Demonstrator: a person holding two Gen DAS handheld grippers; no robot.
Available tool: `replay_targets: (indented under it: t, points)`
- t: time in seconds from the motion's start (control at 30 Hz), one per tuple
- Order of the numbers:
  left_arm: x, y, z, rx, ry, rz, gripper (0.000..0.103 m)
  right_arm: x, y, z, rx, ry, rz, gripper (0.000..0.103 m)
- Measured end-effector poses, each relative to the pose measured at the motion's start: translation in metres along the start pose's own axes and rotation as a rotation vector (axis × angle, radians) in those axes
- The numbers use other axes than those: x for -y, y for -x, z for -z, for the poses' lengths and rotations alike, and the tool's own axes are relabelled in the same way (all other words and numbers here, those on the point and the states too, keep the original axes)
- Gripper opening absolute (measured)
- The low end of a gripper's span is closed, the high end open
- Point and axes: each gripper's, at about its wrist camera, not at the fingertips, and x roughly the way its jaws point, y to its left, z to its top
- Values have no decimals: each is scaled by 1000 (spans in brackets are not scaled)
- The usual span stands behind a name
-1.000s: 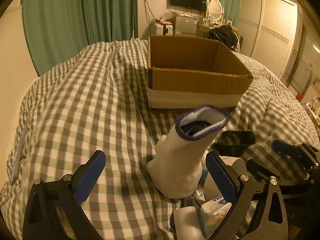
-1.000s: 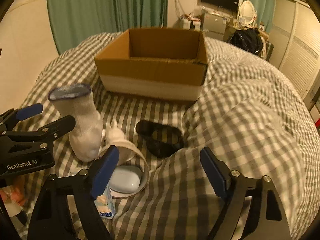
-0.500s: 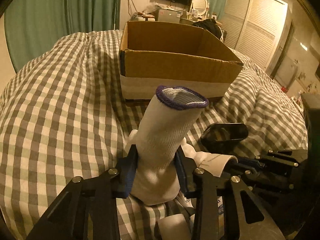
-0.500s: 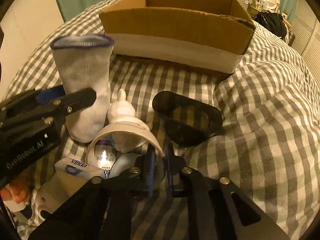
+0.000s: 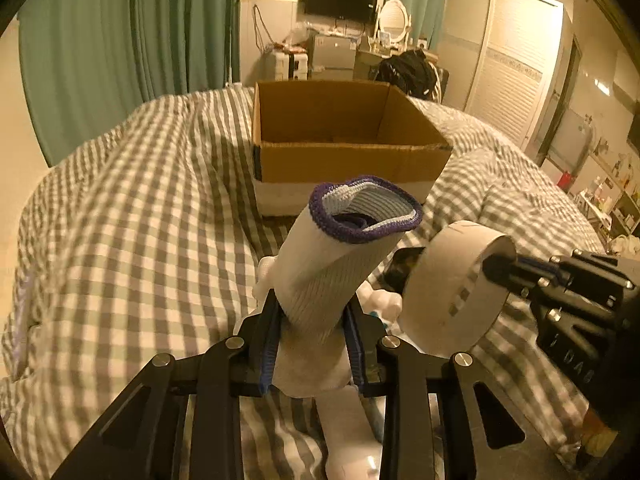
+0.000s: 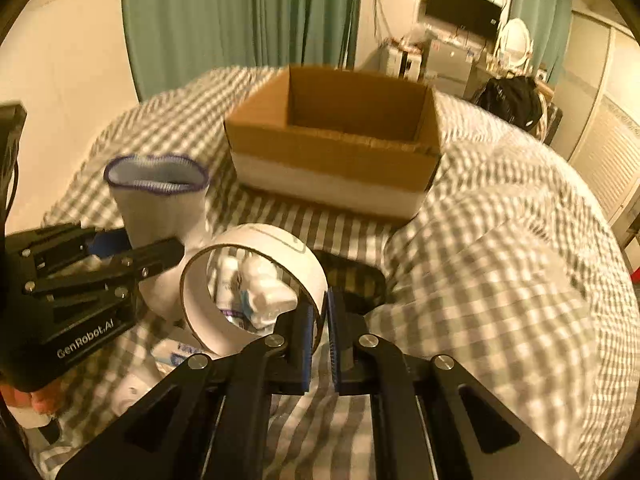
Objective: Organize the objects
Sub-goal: 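Grasp the white sock with the left gripper while the right gripper grasps the tape roll, then carry sock and tape roll over the box and open both grippers to drop them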
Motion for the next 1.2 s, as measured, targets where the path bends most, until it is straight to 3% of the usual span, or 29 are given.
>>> replay_targets:
  t: [0.4, 0.63, 0.8, 1.03, 1.2]
  points:
    - [1, 60, -40, 143, -8, 11, 30, 6, 59, -39, 134, 8, 27, 5]
    - [4, 60, -94, 197, -53, -15, 30, 13, 80, -89, 210, 16, -25, 5]
    - [0, 48, -141, 230, -52, -13, 30, 18, 89, -140, 280, 37, -14, 5]
    - [-2, 4, -194, 228, -71, -43, 30, 34, 47, -209, 290, 34, 12, 5]
    - [-4, -37, -221, 218, -69, -41, 30, 56, -7, -232, 240, -2, 21, 5]
